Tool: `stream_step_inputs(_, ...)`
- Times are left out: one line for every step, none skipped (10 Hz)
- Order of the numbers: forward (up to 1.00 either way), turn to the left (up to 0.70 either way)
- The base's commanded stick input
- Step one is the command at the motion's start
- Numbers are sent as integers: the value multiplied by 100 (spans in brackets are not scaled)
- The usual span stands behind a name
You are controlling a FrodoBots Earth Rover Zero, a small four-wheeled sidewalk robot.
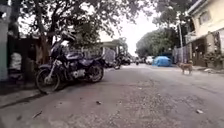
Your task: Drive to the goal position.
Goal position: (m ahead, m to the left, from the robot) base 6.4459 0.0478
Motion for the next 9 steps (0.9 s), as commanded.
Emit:
stream_step_inputs(100, -27)
stream_step_inputs(100, -20)
stream_step_inputs(100, -3)
stream_step_inputs(100, 0)
stream_step_inputs(100, 0)
stream_step_inputs(100, -11)
stream_step_inputs(100, -27)
stream_step_inputs(100, -27)
stream_step_inputs(100, -24)
